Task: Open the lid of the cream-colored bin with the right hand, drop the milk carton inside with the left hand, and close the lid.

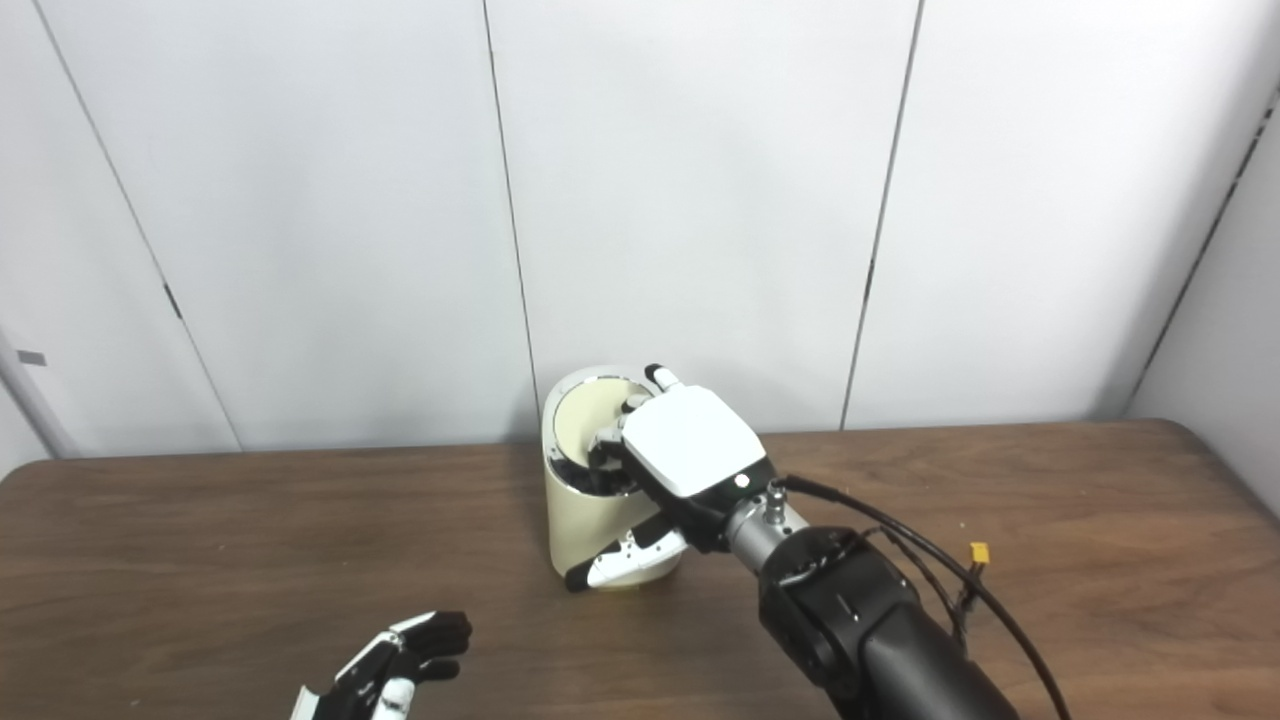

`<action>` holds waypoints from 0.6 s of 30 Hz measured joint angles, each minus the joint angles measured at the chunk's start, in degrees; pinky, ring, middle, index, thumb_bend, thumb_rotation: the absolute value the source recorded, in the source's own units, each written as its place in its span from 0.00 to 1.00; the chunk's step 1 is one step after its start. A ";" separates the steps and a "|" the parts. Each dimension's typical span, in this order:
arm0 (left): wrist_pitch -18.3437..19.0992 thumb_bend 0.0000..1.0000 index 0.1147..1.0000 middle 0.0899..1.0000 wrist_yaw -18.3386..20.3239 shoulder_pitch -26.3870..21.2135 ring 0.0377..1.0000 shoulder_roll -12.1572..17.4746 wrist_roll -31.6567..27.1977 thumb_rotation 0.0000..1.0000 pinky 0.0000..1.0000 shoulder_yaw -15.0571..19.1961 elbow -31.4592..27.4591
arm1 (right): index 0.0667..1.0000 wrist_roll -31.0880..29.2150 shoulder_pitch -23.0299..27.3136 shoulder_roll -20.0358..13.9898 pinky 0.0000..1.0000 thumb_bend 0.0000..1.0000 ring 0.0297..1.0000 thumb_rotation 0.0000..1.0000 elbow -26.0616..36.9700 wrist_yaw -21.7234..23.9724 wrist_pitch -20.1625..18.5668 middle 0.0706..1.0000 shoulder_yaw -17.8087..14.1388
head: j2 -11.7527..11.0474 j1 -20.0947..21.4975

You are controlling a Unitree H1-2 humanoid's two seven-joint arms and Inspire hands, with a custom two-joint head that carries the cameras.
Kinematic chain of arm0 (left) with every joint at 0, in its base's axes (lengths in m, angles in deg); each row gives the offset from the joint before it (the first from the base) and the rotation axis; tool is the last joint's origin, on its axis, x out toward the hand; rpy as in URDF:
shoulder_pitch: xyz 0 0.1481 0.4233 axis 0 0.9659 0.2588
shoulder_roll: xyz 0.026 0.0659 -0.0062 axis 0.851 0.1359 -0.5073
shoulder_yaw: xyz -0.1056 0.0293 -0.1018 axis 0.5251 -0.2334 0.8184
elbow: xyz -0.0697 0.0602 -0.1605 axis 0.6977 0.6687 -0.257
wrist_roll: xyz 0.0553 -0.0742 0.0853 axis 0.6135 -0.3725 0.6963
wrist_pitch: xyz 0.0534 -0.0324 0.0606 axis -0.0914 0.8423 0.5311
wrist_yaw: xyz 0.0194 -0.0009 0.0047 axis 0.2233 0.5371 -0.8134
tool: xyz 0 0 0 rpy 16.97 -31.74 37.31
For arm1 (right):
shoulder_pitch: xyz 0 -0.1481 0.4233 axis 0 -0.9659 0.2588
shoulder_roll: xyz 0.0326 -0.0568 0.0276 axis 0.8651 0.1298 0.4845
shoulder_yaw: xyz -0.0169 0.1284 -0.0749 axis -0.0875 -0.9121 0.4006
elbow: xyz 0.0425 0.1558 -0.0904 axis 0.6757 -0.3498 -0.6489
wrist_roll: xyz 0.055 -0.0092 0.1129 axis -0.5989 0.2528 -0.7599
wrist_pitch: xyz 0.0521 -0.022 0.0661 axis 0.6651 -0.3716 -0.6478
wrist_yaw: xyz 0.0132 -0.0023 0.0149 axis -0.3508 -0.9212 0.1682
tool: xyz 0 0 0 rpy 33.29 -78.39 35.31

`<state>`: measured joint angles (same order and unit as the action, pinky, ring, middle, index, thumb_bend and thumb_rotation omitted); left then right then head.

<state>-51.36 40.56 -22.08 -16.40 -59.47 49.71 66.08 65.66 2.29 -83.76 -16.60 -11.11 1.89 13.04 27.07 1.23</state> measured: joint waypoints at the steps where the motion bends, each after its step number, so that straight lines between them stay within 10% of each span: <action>1: 0.00 0.24 0.72 0.72 0.00 0.00 0.74 0.02 0.00 0.82 0.71 0.00 0.00 | 0.72 -0.01 -0.13 0.07 1.00 0.82 0.89 0.81 -0.11 -0.05 0.02 0.74 -0.25 | 0.00 0.00; 18: 0.10 0.24 0.72 0.73 0.48 -0.05 0.74 0.30 -0.23 0.83 0.71 0.06 -0.21 | 0.72 -3.79 -2.11 1.52 0.99 0.82 0.89 0.84 -1.46 -1.49 0.06 0.76 -3.84 | 0.18 0.53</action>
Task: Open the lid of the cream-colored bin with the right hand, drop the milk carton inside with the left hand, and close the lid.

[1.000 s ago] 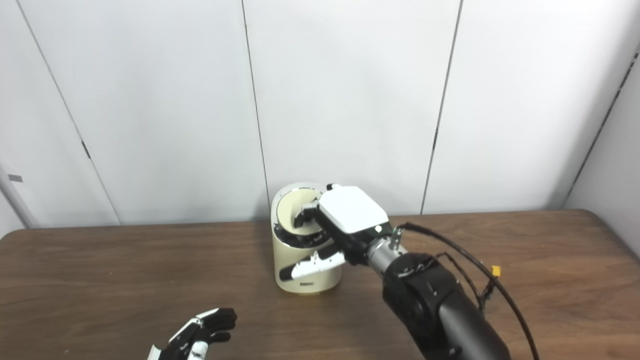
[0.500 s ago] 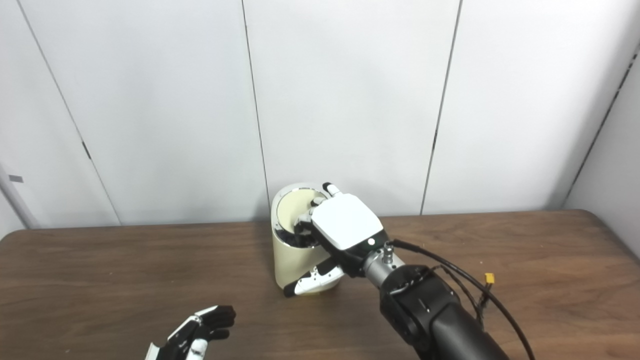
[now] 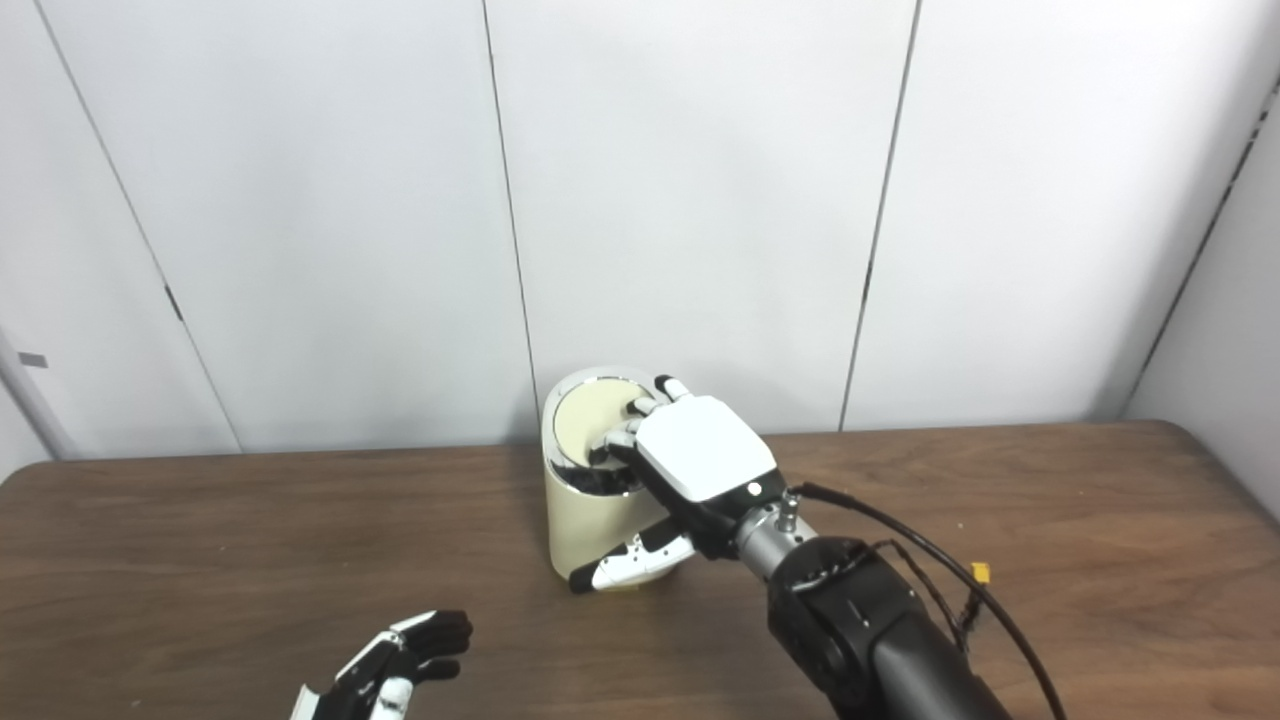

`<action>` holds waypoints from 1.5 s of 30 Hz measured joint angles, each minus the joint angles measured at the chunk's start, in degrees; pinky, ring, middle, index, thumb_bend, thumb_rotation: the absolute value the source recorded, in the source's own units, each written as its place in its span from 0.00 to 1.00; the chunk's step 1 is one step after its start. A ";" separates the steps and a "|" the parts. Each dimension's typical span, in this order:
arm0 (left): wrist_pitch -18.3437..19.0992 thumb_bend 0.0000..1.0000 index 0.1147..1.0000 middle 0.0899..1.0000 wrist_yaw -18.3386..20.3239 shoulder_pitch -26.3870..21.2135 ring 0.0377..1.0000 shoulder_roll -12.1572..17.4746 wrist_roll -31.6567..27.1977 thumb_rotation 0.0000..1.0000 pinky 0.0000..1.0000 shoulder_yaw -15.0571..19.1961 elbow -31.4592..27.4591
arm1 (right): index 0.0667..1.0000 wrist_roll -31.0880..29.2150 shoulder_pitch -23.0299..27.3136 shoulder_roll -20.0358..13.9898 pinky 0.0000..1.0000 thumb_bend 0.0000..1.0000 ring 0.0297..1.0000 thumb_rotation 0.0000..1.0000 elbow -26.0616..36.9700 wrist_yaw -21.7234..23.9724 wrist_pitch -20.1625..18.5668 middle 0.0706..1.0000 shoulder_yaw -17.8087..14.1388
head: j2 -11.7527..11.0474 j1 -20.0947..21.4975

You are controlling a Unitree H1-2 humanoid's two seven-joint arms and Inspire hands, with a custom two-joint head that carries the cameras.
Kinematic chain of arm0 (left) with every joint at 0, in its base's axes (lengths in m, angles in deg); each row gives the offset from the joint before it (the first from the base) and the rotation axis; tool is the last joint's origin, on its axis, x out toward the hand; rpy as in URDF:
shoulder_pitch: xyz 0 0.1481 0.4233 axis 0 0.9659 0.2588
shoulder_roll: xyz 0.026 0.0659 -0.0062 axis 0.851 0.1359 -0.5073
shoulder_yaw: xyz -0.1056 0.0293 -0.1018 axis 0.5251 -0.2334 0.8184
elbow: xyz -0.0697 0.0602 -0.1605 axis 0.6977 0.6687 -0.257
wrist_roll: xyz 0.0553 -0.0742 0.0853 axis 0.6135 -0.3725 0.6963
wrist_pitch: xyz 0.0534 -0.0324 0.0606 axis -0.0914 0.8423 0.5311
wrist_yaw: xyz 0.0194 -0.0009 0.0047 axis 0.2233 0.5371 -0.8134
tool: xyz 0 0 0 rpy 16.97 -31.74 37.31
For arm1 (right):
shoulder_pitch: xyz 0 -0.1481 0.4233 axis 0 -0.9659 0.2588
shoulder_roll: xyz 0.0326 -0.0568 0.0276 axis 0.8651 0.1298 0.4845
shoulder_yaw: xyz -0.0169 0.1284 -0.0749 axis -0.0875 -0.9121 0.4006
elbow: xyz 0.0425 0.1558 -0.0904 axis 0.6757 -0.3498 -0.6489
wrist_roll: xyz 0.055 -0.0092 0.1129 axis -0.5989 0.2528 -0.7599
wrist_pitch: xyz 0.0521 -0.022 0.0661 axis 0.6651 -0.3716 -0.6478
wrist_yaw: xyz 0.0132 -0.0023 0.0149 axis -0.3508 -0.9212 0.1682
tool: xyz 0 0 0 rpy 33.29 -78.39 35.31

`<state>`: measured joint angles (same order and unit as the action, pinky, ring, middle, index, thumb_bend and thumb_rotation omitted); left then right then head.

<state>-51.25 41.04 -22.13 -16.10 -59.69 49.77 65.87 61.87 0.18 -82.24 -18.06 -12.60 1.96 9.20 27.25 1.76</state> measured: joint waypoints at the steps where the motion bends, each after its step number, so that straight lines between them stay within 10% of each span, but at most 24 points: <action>1: 0.00 0.24 0.72 0.73 0.00 -0.03 0.74 0.00 0.01 0.83 0.71 0.00 0.00 | 0.72 -0.29 -0.25 0.00 0.99 0.82 0.89 0.84 0.26 -0.11 0.00 0.76 -0.22 | 0.00 0.00; 31: -0.16 0.25 0.72 0.72 -0.26 -0.82 0.74 0.81 0.07 0.82 0.71 0.15 2.05 | 0.83 -3.15 -9.51 3.57 0.93 0.74 0.89 0.78 9.73 -5.12 -0.73 0.86 -9.23 | -1.06 0.53; 45: -1.11 0.28 0.75 0.76 -0.02 -1.02 0.78 2.04 -0.80 0.83 0.76 0.66 2.22 | 0.94 -28.62 -26.64 8.37 0.83 0.68 0.93 0.82 13.03 -22.12 9.07 0.95 -19.92 | -0.97 1.14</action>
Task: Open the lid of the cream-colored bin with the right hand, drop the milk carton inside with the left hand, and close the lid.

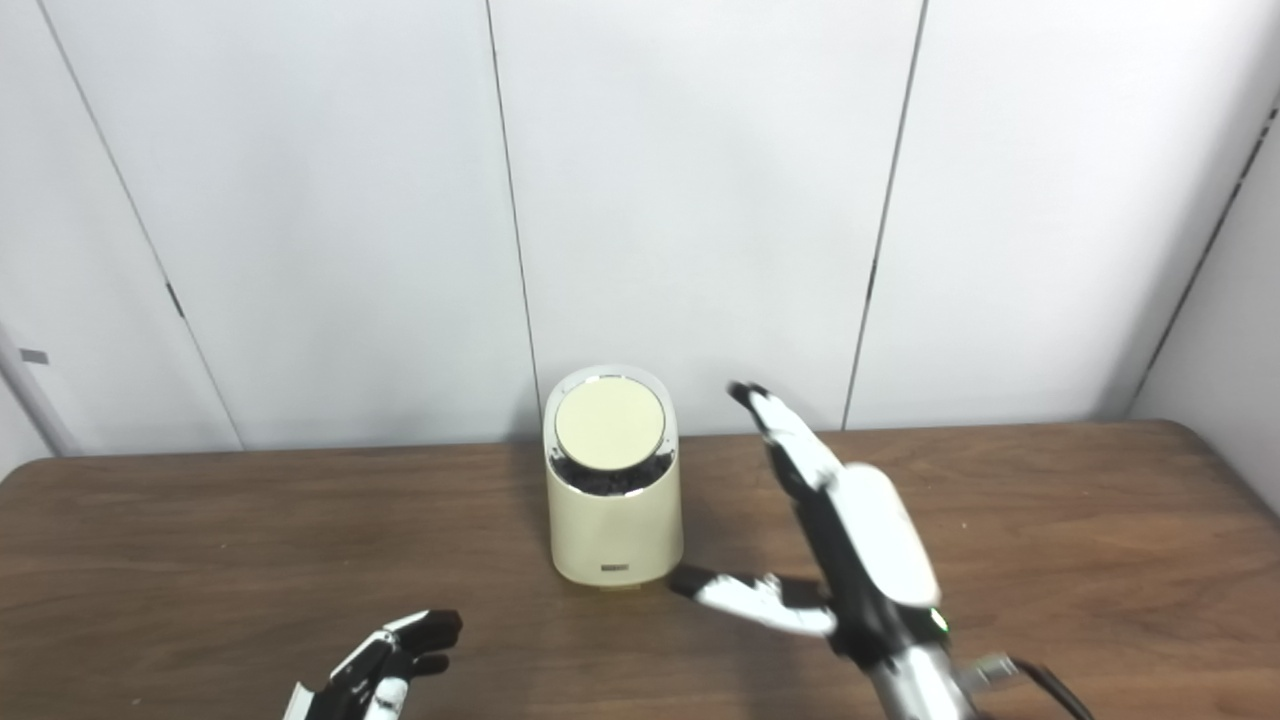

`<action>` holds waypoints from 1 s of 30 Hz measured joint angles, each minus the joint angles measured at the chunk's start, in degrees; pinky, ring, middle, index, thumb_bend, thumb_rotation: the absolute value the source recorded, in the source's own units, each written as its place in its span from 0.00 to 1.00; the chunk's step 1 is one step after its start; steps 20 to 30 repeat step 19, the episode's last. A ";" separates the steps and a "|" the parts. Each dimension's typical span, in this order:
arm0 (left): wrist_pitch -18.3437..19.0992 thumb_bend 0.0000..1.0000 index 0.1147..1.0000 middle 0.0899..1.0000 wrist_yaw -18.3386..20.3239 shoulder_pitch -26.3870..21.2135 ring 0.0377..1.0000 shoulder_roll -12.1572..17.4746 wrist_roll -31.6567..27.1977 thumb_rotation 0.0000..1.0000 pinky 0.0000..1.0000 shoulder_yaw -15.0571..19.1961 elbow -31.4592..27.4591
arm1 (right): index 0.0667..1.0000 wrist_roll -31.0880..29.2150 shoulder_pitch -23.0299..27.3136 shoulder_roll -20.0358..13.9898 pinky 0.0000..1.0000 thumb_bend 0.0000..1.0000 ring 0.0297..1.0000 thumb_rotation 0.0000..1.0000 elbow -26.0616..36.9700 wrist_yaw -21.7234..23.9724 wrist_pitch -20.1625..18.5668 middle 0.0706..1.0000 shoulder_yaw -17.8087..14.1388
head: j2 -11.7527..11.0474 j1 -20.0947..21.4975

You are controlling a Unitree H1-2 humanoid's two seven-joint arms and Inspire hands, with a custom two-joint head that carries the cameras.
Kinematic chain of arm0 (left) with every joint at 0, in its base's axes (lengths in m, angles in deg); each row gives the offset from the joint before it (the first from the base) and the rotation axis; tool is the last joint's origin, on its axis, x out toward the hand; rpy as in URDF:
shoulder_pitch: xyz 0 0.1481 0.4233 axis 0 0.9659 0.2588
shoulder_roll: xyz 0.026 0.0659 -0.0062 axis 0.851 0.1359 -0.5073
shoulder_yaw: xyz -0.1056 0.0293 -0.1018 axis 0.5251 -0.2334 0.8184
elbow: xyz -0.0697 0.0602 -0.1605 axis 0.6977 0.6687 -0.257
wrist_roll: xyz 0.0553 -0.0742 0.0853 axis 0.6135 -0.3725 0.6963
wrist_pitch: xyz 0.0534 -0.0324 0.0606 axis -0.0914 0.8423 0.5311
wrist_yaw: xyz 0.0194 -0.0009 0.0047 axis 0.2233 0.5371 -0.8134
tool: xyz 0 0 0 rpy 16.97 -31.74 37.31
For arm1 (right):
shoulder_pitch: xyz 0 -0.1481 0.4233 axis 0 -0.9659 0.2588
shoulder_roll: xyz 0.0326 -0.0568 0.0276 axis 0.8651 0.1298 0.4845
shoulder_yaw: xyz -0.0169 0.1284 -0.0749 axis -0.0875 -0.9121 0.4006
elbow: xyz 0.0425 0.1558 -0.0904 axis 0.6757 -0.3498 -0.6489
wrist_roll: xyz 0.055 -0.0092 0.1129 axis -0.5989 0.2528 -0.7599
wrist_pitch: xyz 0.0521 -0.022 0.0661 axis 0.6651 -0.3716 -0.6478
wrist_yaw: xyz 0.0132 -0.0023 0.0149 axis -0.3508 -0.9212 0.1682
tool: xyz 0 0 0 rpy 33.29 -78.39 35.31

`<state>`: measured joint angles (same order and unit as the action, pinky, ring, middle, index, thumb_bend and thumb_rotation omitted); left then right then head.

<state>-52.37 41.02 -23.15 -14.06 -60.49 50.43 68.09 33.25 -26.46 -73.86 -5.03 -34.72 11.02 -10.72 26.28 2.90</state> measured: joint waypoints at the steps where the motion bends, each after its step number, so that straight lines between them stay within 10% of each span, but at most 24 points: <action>1: -0.03 0.28 0.75 0.76 0.00 -0.01 0.79 0.05 -0.09 0.82 0.76 0.10 0.01 | 0.93 -0.85 -0.84 0.07 0.83 0.65 0.93 0.81 -0.83 -1.12 0.76 0.94 -0.35 | 0.00 0.00; 12: -4.33 0.26 0.74 0.76 -0.88 -1.09 0.77 0.36 -2.58 0.76 0.74 3.52 1.49 | 0.86 -15.21 -12.01 3.26 0.78 0.35 0.86 0.93 -8.55 -8.14 11.36 0.87 -3.21 | 0.88 0.18; 19: -5.69 0.18 0.73 0.75 -1.59 -1.02 0.76 0.45 -3.78 0.77 0.71 4.85 1.58 | 0.75 -21.07 -12.62 4.06 0.72 0.19 0.78 0.65 -10.93 -8.72 15.79 0.77 -3.02 | 1.14 1.49; 30: -5.69 0.18 0.73 0.75 -1.59 -1.02 0.76 0.45 -3.78 0.77 0.71 4.85 1.58 | 0.75 -21.07 -12.62 4.06 0.72 0.19 0.78 0.65 -10.93 -8.72 15.79 0.77 -3.02 | 1.14 1.49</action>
